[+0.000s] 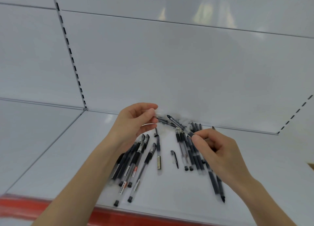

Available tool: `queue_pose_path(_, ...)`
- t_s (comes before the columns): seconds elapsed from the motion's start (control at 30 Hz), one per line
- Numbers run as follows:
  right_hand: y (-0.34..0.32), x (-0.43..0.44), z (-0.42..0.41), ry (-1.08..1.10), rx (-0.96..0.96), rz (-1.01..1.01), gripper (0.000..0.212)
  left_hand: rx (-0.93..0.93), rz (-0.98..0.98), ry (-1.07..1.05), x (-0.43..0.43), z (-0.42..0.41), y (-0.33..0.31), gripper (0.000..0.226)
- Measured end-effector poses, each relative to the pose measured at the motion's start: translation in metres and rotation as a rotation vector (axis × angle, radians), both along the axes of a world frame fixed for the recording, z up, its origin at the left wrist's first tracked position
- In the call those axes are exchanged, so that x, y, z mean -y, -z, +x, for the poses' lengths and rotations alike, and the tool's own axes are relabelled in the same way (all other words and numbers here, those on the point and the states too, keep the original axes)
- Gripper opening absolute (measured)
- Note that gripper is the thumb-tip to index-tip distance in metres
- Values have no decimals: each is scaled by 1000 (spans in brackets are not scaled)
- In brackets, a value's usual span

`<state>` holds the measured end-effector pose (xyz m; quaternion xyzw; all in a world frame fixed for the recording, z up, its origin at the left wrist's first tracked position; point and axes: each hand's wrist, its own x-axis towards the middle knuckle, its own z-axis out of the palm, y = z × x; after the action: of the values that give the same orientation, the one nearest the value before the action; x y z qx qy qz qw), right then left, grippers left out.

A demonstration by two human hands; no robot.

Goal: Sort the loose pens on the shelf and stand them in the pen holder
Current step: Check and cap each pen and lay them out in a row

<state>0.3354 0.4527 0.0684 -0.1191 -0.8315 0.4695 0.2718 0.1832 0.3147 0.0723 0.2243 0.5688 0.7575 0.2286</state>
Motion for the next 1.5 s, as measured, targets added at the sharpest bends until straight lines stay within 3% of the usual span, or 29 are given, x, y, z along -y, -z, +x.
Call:
queue_pose_path(0.3,-6,3,0,-25,0,12,19,-62,16,29,5,6,-6,16)
queue_pose_path(0.7,-4,7,4,-24,-9,5,18,138,167,-32,-1,11,-2,2)
queue_pose_path(1.5,-7,13,5,-38,-28,25,17,52,50,21,7,21,-2,14)
